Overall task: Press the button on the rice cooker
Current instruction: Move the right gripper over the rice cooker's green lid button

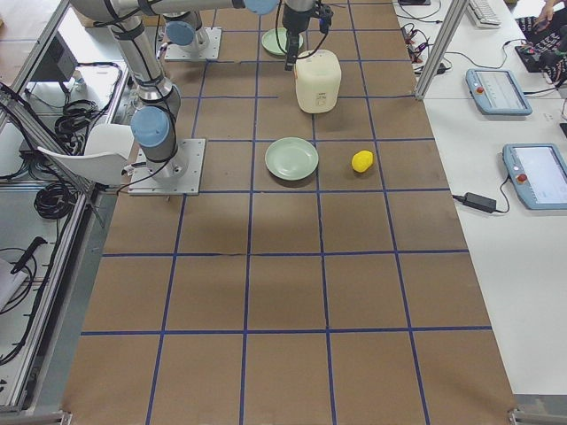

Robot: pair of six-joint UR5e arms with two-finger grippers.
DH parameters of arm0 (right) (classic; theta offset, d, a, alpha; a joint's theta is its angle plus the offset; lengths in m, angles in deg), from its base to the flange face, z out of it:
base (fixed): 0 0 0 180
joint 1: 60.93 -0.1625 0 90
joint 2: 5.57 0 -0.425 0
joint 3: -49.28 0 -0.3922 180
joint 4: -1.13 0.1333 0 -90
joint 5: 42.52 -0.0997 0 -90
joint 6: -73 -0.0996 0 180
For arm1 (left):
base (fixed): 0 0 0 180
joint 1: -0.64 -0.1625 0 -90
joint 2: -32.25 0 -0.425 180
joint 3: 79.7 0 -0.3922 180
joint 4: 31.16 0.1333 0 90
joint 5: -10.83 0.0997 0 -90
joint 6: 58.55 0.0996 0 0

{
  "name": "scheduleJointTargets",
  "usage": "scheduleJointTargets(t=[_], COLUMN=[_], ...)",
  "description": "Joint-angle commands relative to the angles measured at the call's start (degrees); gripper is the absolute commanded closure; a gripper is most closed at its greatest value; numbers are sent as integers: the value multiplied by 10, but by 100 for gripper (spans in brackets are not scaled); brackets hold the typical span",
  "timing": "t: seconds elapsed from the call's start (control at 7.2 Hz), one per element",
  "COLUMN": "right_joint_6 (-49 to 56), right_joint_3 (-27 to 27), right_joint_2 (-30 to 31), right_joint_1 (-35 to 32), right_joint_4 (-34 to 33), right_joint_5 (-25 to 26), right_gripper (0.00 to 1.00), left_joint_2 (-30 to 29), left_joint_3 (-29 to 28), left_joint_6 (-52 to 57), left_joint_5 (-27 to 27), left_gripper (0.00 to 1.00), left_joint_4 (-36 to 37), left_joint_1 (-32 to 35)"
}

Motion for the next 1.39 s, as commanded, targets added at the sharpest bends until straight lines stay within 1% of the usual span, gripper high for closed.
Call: scheduleJointTargets(t=[0.0,0.14,0.28,0.42,0.56,0.69,0.83,1.25], right_joint_6=[-52,-50,-51,-62,-92,-86,-85,-77], right_joint_3=[-1,2,9,10,10,11,17,32], right_joint_2=[-53,-88,-110,-119,-126,-152,-174,-191], right_joint_1=[-83,-98,-98,-98,-98,-96,-95,-94], right_joint_4=[-97,-148,-160,-162,-180,-216,-232,-237], right_joint_5=[5,3,-2,-24,-50,-50,-44,-41], right_gripper=[11,19,55,73,78,78,78,79], left_joint_2=[0,0,0,0,0,0,0,0], left_joint_3=[0,0,0,0,0,0,0,0], left_joint_6=[0,1,0,0,0,0,0,0], left_joint_5=[-1,-1,-1,0,0,-1,0,-1], left_gripper=[0,0,0,0,0,0,0,0], left_joint_4=[0,0,0,0,0,0,0,0], left_joint_1=[0,0,0,0,0,0,0,0])
